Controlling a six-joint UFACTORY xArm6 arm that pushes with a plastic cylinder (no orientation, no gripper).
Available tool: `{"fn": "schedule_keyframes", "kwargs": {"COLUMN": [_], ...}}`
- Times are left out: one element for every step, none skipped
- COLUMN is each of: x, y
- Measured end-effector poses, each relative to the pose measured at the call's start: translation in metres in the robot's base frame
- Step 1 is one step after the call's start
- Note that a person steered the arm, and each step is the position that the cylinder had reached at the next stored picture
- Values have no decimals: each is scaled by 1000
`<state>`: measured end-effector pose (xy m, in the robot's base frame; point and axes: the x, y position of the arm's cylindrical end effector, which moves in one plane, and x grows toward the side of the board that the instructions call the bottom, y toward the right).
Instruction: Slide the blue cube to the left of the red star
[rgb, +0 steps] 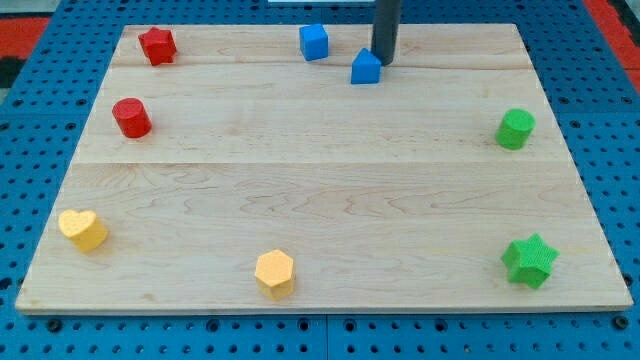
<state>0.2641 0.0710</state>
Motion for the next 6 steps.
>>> {"fn": "schedule_keyframes", "kwargs": {"x": [-5, -42, -47, -47, -46, -44], "y": [2, -4, -72, -147, -153, -197]}}
